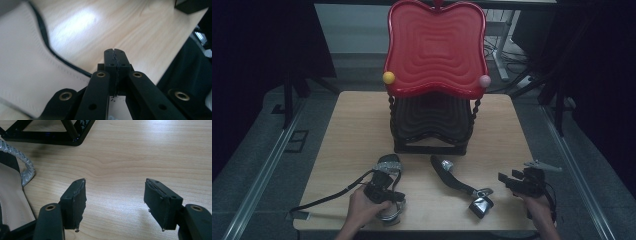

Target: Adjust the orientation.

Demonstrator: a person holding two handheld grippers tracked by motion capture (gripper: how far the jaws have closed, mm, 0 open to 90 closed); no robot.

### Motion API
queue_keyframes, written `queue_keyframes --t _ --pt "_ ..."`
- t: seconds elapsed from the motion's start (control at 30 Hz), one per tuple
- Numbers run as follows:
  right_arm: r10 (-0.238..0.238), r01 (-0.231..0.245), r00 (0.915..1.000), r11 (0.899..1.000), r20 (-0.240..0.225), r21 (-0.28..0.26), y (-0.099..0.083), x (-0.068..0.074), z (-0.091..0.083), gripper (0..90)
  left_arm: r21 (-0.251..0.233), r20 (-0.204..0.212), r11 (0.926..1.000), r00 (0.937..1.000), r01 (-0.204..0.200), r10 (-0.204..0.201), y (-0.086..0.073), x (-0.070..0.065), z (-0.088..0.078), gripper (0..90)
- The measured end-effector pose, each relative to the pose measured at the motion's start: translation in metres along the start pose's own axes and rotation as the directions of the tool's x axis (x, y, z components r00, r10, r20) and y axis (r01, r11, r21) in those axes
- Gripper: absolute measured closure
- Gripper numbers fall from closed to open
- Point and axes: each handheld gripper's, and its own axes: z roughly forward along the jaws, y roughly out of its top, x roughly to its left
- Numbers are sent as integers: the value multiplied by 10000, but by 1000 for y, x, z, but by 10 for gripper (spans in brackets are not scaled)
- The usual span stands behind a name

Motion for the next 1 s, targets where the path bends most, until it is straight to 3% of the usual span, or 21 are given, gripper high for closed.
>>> queue_keyframes --t 0.2,0.37,0.5,0.77,0.9,0.93,0.97,1.0 --pt "-108 108 9999 9999 12 97 0 2 2 340 156 -214 9999 9998 8 -4 -17 9 -18 899" --pt "-175 175 9998 9998 28 112 -1 4 3 339 296 -719 9995 9973 -145 166 -23 13 -32 899" --pt "-126 126 9999 9999 62 116 -1 2 2 339 190 -481 9997 9988 124 -115 -27 22 -37 899" --pt "-182 181 9998 9998 56 96 -1 3 3 340 -176 -1195 9991 9920 386 -404 -34 36 -53 896" --pt "-226 226 9997 9997 33 92 -1 3 3 340 -380 -1432 9985 9887 387 -438 -33 38 -57 838" --pt "-238 238 9997 9997 48 57 0 4 3 340 -738 -1162 9965 9921 398 -483 -33 37 -61 766" --pt "-249 249 9997 9997 47 63 0 4 3 340 -738 -1162 9965 9921 398 -483 -33 37 -61 728" --pt "-255 254 9997 9997 61 63 0 3 2 339 -1174 -1026 9926 9938 295 -417 -30 35 -68 660"
